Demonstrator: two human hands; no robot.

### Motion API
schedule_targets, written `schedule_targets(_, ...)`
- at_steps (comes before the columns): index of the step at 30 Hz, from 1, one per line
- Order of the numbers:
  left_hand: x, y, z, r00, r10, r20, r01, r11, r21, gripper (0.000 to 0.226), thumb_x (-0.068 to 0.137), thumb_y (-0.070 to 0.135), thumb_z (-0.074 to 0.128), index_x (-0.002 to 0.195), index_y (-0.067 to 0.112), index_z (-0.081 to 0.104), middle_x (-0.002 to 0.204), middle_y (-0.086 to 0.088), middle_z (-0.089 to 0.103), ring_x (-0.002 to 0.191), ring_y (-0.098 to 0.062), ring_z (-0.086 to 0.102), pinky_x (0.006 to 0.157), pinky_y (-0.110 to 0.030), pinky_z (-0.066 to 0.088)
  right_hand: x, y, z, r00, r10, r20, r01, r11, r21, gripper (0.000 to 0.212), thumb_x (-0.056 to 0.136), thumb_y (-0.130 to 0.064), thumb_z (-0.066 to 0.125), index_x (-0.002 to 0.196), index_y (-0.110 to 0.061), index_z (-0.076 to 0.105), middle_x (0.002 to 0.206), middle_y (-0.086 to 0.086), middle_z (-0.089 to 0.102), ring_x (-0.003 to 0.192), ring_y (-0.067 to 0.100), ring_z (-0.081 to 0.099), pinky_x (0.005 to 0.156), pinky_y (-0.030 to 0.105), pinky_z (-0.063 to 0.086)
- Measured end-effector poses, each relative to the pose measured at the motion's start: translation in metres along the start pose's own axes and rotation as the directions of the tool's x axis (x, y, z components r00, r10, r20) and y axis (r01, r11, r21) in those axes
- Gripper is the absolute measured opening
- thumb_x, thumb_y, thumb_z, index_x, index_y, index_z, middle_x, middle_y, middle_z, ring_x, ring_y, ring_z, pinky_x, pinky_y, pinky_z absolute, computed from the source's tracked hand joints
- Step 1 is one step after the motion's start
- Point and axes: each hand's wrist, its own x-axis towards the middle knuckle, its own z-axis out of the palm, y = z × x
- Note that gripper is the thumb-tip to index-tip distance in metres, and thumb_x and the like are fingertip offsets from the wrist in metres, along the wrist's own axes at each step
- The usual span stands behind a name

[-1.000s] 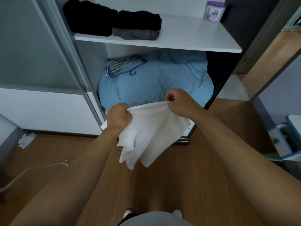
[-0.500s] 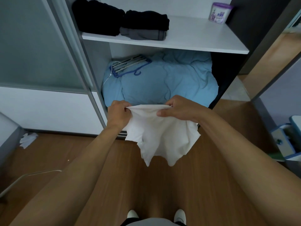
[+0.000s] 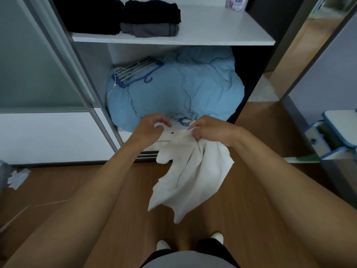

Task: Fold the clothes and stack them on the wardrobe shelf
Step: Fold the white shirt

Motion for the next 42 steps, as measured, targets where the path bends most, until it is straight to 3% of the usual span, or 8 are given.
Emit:
schedule_targets(3,-0.009,-0.008,0.016,0.983,-0.018,0.184,0.04,0.992,-0.117,0.051,0.08,-0.013,0.049,0.096,0.032,0.066,0.098,0.023,0.067,0.085,0.011,0.06,0.071,-0.008,0.048,0.001,0.006,0.0,0.997,0.068,-0.042,-0.066,0.996,0.06,0.022,0.081,-0.005,0.06,0.098,0.001,0.073,0.089,0.0,0.067,0.087,0.013,0.06,0.072,0.021,0.046)
schedule_targets(10,-0.03,-0.027,0.05,0.981,-0.174,-0.086,0.121,0.896,-0.427,0.019,0.09,0.017,0.053,0.075,0.025,0.06,0.062,0.009,0.055,0.058,-0.009,0.048,0.059,-0.032,0.04,-0.006,0.015,-0.005,0.968,0.238,-0.082,-0.218,0.956,0.198,0.02,0.084,-0.009,0.057,0.069,-0.021,0.055,0.075,-0.003,0.054,0.069,0.014,0.049,0.057,0.024,0.037)
schedule_targets(16,-0.033,-0.029,0.07,0.889,-0.083,0.451,0.224,0.937,-0.268,0.048,0.09,0.034,0.071,0.135,0.034,0.053,0.135,0.013,0.059,0.124,-0.01,0.055,0.106,-0.038,0.045,-0.011,0.016,-0.014,0.969,0.238,-0.063,-0.201,0.912,0.358,0.032,0.089,-0.013,0.06,0.12,-0.009,0.068,0.123,0.013,0.067,0.113,0.028,0.063,0.104,0.04,0.05)
schedule_targets(20,-0.026,-0.012,0.077,0.831,-0.129,0.542,0.336,0.891,-0.304,0.084,0.054,0.074,0.083,0.127,0.046,0.053,0.121,0.02,0.068,0.113,-0.005,0.064,0.098,-0.035,0.054,-0.01,0.008,-0.02,0.99,0.14,-0.008,-0.125,0.908,0.401,0.042,0.091,-0.01,0.057,0.133,-0.014,0.062,0.134,0.008,0.063,0.125,0.027,0.057,0.112,0.041,0.043)
schedule_targets(25,-0.018,-0.008,0.078,0.863,-0.138,0.486,0.392,0.79,-0.471,0.096,0.053,0.072,0.084,0.132,0.025,0.057,0.123,0.001,0.071,0.117,-0.024,0.065,0.104,-0.05,0.049,-0.011,0.0,-0.033,1.0,0.013,0.019,-0.02,0.876,0.481,0.025,0.093,-0.004,0.05,0.106,-0.011,0.07,0.105,0.012,0.07,0.098,0.025,0.068,0.09,0.035,0.056)
schedule_targets(31,-0.01,0.003,0.081,0.948,-0.303,0.102,0.32,0.902,-0.291,0.067,0.085,0.06,0.065,0.137,0.021,0.051,0.131,0.002,0.061,0.118,-0.025,0.06,0.103,-0.042,0.048,-0.009,0.003,-0.051,0.998,-0.015,-0.064,0.053,0.757,0.652,0.035,0.094,-0.001,0.05,0.127,0.001,0.062,0.116,0.016,0.062,0.109,0.03,0.061,0.109,0.045,0.043)
schedule_targets(37,-0.006,0.026,0.073,0.937,-0.224,0.268,0.312,0.881,-0.356,0.073,0.056,0.089,0.064,0.105,0.036,0.066,0.099,0.015,0.074,0.096,-0.011,0.071,0.092,-0.033,0.052,-0.008,0.002,-0.067,0.993,-0.092,-0.068,0.114,0.763,0.636,0.028,0.096,-0.008,0.052,0.119,-0.01,0.068,0.12,0.014,0.067,0.108,0.026,0.066,0.097,0.04,0.053)
schedule_targets(42,-0.002,0.012,0.069,0.844,-0.194,0.499,0.469,0.718,-0.514,0.063,0.07,0.067,0.078,0.115,0.022,0.075,0.122,-0.007,0.072,0.115,-0.029,0.067,0.103,-0.047,0.05,0.001,0.017,-0.092,0.983,-0.04,-0.18,0.157,0.691,0.705,0.019,0.094,-0.002,0.058,0.109,-0.012,0.065,0.1,0.007,0.068,0.091,0.018,0.065,0.078,0.028,0.059)
